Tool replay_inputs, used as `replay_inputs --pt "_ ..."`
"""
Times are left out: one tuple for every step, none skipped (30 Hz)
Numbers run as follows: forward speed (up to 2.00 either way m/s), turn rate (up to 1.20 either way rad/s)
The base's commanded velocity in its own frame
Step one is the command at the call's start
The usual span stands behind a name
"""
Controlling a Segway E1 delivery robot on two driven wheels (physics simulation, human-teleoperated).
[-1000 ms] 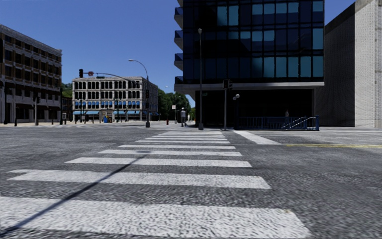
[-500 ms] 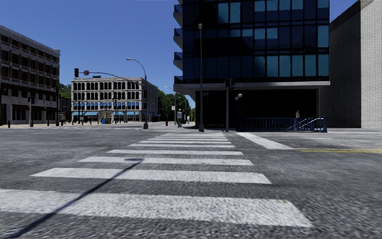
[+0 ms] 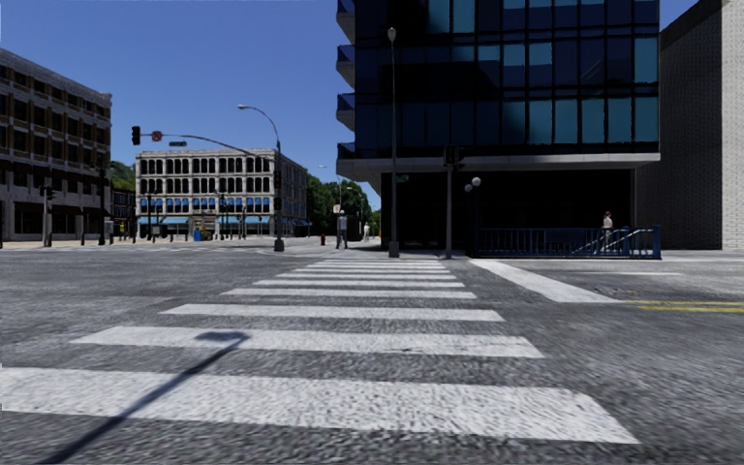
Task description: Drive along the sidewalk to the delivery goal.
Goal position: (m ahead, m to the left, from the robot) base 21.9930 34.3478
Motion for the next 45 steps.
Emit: replay_inputs --pt "2.00 0.00" --pt "2.00 0.00" --pt "2.00 0.00" --pt "2.00 0.08" --pt "2.00 0.15" --pt "2.00 0.15" --pt "2.00 0.18" --pt "2.00 0.19" --pt "2.00 0.20" --pt "2.00 0.20" --pt "2.00 0.20" --pt "2.00 0.20" --pt "2.00 0.20" --pt "2.00 0.20" --pt "2.00 0.20" --pt "2.00 0.20" --pt "2.00 0.18" --pt "2.00 0.14" --pt "2.00 0.14" --pt "2.00 0.13" --pt "2.00 0.12" --pt "2.00 0.05" --pt "2.00 0.05" --pt "2.00 0.03" --pt "2.00 0.03" --pt "2.00 0.00" --pt "2.00 0.00" --pt "2.00 0.00" --pt "2.00 0.00" --pt "2.00 0.00" --pt "2.00 0.00" --pt "2.00 0.00" --pt "2.00 0.00" --pt "2.00 0.00" --pt "2.00 0.00" --pt "2.00 0.00" --pt "2.00 0.00" --pt "2.00 0.00" --pt "2.00 0.00" --pt "2.00 0.00" --pt "2.00 0.00" --pt "2.00 0.00" --pt "2.00 0.00" --pt "2.00 0.00" --pt "2.00 0.00"
